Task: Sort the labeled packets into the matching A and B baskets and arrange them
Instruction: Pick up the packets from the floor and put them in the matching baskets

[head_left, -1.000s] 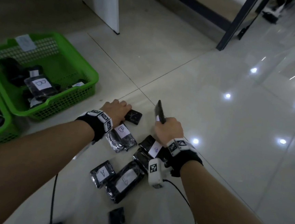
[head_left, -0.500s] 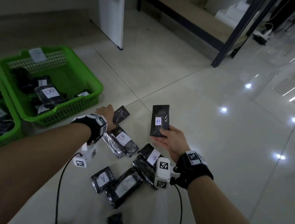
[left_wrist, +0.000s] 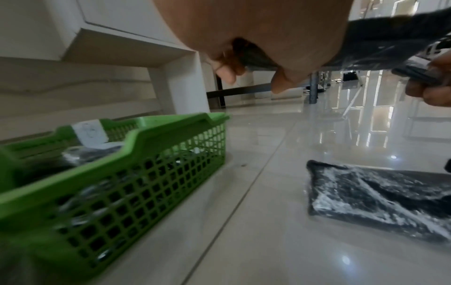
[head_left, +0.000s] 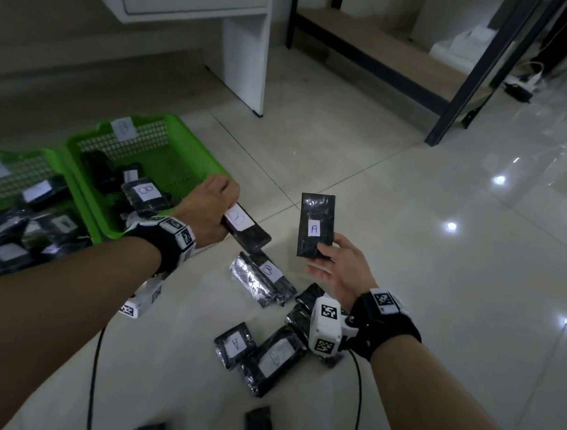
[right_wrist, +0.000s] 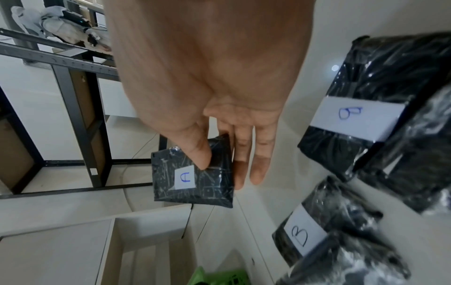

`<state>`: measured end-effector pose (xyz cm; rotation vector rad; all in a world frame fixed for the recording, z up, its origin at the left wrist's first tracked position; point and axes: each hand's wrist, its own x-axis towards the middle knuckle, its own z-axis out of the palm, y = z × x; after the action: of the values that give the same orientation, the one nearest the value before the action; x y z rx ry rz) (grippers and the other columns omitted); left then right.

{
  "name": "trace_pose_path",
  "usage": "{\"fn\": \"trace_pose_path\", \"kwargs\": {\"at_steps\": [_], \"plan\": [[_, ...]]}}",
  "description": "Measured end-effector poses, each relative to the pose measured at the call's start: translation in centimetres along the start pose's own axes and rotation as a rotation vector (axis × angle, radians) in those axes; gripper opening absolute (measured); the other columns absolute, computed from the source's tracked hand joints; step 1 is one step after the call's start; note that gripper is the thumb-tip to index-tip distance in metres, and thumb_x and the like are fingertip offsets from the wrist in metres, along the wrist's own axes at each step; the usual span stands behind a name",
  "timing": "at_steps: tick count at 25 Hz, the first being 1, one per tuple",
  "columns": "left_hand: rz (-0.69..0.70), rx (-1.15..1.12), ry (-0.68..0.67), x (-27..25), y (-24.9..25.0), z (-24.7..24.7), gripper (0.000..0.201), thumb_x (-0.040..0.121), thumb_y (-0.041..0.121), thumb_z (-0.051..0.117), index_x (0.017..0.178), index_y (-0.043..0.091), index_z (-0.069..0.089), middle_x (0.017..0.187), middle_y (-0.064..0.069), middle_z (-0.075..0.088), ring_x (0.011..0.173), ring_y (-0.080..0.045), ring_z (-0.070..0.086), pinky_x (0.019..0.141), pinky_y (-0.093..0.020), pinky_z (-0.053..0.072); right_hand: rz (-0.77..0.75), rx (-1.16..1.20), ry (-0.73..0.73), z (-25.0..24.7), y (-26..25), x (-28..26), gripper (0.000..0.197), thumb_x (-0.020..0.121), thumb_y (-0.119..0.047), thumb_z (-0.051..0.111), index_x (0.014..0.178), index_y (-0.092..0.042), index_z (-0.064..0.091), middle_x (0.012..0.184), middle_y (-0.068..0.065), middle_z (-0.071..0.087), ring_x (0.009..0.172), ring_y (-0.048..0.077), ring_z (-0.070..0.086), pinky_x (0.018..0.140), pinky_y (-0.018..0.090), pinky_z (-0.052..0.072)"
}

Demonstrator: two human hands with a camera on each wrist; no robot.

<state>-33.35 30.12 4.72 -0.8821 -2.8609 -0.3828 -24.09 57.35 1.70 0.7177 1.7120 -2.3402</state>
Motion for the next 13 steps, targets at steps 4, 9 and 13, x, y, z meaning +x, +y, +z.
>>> {"fn": "trace_pose_path", "kwargs": {"at_steps": [4, 9, 13], "plan": [[-0.096, 0.077, 0.134, -3.3, -2.8, -3.9, 0.036, 0.073, 0.019, 0.071, 0.085, 0.016, 0.038, 0.09, -0.007, 0.044, 0.08, -0.021, 0.038, 0.067, -0.039, 0.04, -0.035, -0.07, -0.059, 3.9, -0.1, -0.7, 0.032, 0.096, 0.001, 0.056, 0.125, -0.011, 0.063, 0.108, 0.022, 0.074, 0.087, 0.033, 0.074, 0.08, 0.044, 0.058], [-0.409, 0.017, 0.013, -8.7, -7.1, -8.2, 0.029, 0.083, 0.025, 0.066, 0.104, 0.016, 0.049, 0.096, -0.004, 0.058, 0.08, -0.027, 0.055, 0.064, -0.036, 0.045, -0.107, -0.08, -0.099, 10.8, 1.1, -1.3, 0.04, 0.094, 0.008, 0.058, 0.122, -0.019, 0.06, 0.091, 0.028, 0.072, 0.068, 0.032, 0.065, 0.054, 0.036, 0.051], [-0.729, -0.102, 0.09, -13.4, -12.3, -10.8, 0.038, 0.088, 0.031, 0.063, 0.112, 0.009, 0.044, 0.089, -0.009, 0.057, 0.076, -0.031, 0.057, 0.058, -0.031, 0.038, -0.163, -0.238, -0.168, 17.2, 2.8, -1.8, 0.029, 0.091, 0.01, 0.061, 0.115, -0.004, 0.068, 0.093, 0.026, 0.073, 0.063, 0.028, 0.066, 0.049, 0.03, 0.05]]}}
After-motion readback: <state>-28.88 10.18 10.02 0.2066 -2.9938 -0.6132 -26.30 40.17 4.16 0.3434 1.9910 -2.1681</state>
